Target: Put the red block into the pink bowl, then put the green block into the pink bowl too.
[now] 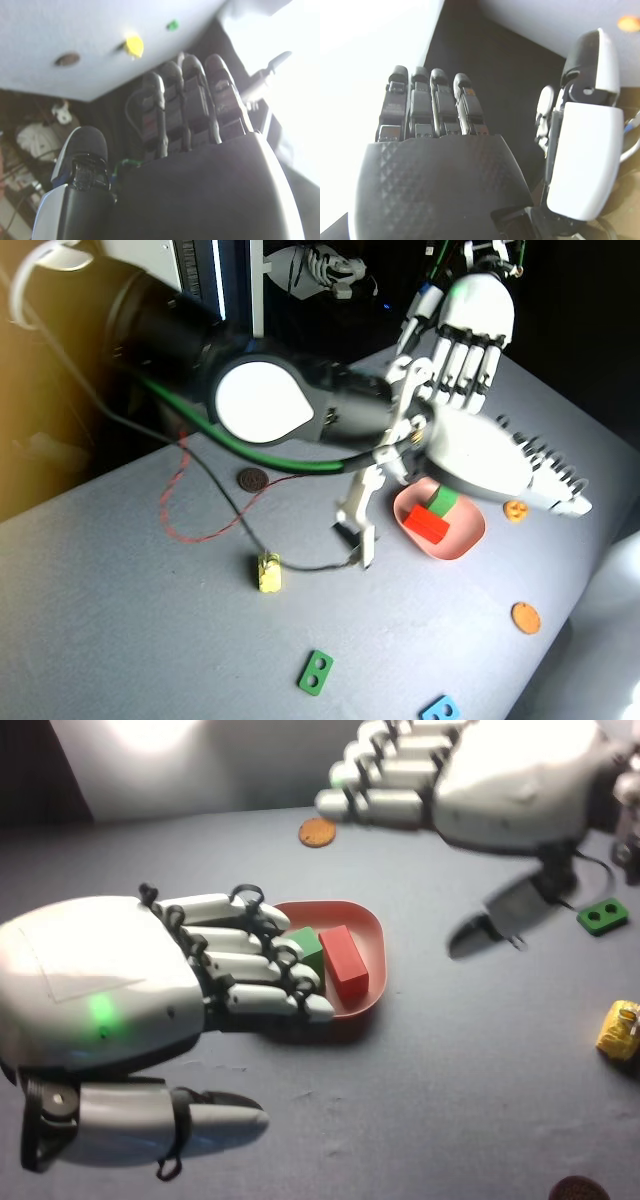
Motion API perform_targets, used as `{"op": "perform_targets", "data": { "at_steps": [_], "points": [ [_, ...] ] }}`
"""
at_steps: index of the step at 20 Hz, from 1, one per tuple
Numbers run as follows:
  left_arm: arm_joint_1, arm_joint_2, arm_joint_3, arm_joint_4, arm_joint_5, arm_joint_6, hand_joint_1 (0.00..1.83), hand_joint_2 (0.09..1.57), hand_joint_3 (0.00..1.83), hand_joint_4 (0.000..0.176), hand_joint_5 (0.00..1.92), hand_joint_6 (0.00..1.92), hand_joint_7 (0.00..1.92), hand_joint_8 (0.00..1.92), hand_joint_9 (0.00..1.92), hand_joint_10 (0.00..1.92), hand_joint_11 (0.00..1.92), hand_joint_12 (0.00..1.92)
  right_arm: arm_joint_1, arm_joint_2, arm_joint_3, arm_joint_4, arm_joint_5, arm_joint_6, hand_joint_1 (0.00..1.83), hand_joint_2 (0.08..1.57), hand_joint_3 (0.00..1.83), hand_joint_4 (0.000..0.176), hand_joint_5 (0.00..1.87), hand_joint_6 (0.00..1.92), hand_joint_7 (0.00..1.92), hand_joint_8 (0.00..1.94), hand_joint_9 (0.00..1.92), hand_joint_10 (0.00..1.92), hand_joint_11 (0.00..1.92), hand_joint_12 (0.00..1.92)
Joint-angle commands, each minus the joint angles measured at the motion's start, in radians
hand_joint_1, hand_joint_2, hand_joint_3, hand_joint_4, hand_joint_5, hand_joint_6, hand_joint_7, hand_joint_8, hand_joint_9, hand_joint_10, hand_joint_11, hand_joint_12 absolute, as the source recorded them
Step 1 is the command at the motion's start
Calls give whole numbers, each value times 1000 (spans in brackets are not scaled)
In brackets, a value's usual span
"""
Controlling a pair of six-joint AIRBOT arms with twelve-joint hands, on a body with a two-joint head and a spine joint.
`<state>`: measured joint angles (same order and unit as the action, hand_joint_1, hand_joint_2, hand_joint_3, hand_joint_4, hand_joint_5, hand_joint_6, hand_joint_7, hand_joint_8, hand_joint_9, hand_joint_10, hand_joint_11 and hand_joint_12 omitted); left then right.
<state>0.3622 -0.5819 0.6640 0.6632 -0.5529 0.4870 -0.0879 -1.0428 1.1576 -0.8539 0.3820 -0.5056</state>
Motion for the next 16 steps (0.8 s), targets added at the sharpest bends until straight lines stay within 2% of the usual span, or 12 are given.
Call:
{"op": "perform_targets", "data": {
  "at_steps": [1,3,5,7,8,10,12,15,16],
  "points": [
    [-19,10,-5,-24,-92,-9,27,1414,1,0,368,0,296,2,213,3,0,284,7,23,-2,-4,180,36,800,849,2,0,2,0,0,0,0,0,0,0],
    [-34,9,-11,3,-91,-40,2,1412,0,0,394,1,333,2,241,4,0,348,-12,60,-1,-119,278,125,788,868,10,0,0,0,0,0,0,0,0,0],
    [-65,9,-11,31,-84,-62,24,1406,0,0,397,6,347,6,246,3,0,354,-24,84,-2,-189,360,157,767,880,13,0,14,5,0,0,0,0,0,0],
    [-123,9,-7,115,-50,-131,16,1417,3,0,364,1,301,2,210,0,0,291,-39,106,-2,-216,430,165,745,892,16,0,6,1,0,0,0,0,0,0],
    [-156,9,-5,171,-25,-177,23,1407,1,0,375,1,325,2,240,3,0,365,-48,111,-3,-240,451,169,752,894,14,0,19,6,0,0,0,0,0,0],
    [-202,9,-5,236,14,-223,18,1410,2,0,368,0,316,1,233,1,0,358,-57,121,-11,-264,473,172,745,905,17,0,17,5,0,0,0,0,0,0],
    [-211,9,-6,240,19,-226,0,1412,1,0,361,1,329,3,257,4,0,404,-58,139,-36,-291,505,170,759,901,11,0,34,9,0,0,0,0,0,0],
    [-209,9,-9,240,19,-226,0,1413,0,0,333,0,291,0,211,1,0,278,-58,178,-95,-310,549,129,791,896,5,0,68,18,15,5,0,0,0,0],
    [-209,10,-9,242,19,-226,0,1413,0,0,341,4,293,1,208,0,0,271,-58,192,-111,-311,565,118,748,905,9,0,52,9,2,0,0,0,0,0]
  ]
}}
